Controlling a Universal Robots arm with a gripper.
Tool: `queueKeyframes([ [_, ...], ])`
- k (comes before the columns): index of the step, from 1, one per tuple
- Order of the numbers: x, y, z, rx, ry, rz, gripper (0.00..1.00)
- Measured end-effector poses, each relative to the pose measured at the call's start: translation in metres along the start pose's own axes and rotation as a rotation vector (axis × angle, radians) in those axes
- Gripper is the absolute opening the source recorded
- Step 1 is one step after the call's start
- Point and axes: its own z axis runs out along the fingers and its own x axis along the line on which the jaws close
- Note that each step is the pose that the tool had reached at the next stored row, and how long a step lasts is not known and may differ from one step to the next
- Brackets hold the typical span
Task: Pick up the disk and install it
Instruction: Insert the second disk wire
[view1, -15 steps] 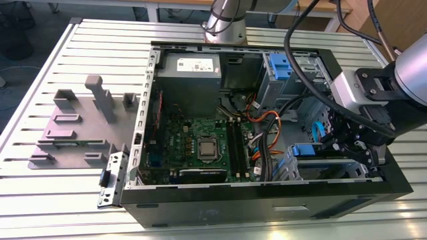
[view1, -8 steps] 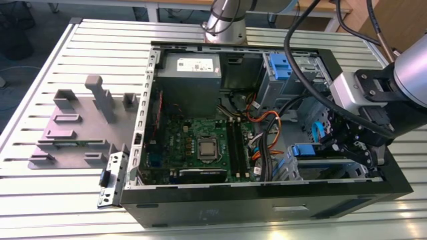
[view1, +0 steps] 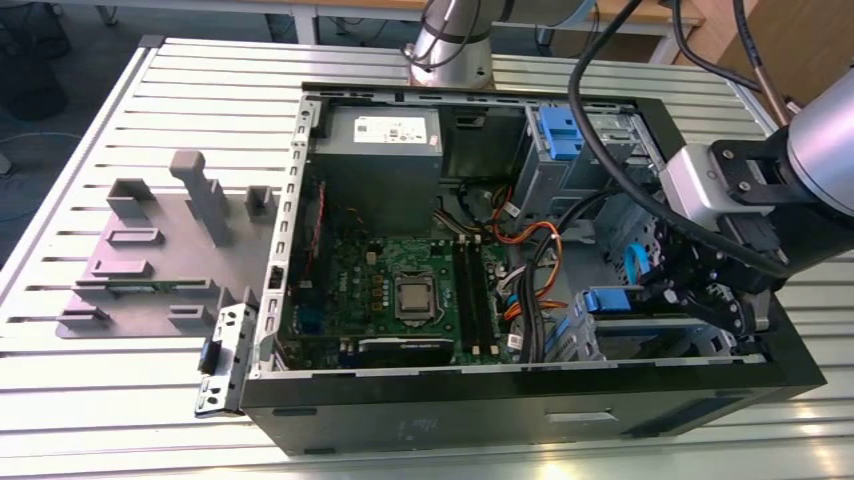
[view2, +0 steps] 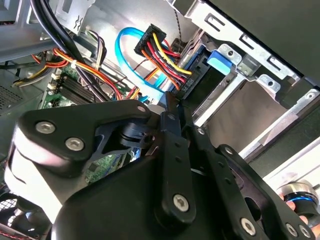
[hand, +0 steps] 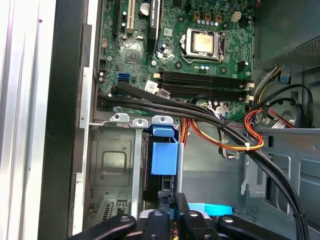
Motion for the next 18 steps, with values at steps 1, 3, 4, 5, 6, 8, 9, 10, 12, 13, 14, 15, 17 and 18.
queueKeyframes([
  [1, 0.0001, 0.0, 0.0001, 0.0, 0.0, 0.0, 0.17],
  [3, 0.0, -0.0001, 0.0, 0.0, 0.0003, 0.0, 0.23],
  [4, 0.0, -0.0001, -0.0002, 0.0, 0.0006, 0.0, 0.29],
  [5, 0.0, -0.0001, -0.0003, 0.0, 0.0008, 0.0, 0.29],
  [6, 0.0, -0.0002, -0.0003, 0.0, 0.0007, 0.0, 0.29],
  [8, 0.0, -0.0002, -0.0003, -0.0001, 0.0009, 0.0, 0.29],
  [9, 0.0, -0.0002, -0.0007, 0.0, 0.001, 0.0, 0.29],
  [10, -0.0003, -0.0002, -0.002, 0.0, 0.001, 0.0, 0.29],
  [12, -0.001, 0.0001, -0.0069, 0.0, 0.0008, 0.0, 0.29],
  [13, -0.0015, 0.0002, -0.01, 0.0, 0.0008, 0.0, 0.29],
  [14, -0.0019, 0.0003, -0.0127, 0.0, 0.0007, 0.0, 0.29],
  [15, -0.0022, 0.0004, -0.0148, 0.0, 0.0008, 0.0, 0.29],
  [17, -0.0026, 0.0005, -0.0172, 0.0, 0.0007, 0.0, 0.29],
  [18, -0.0026, 0.0005, -0.0175, 0.0, 0.0005, 0.0, 0.29],
])
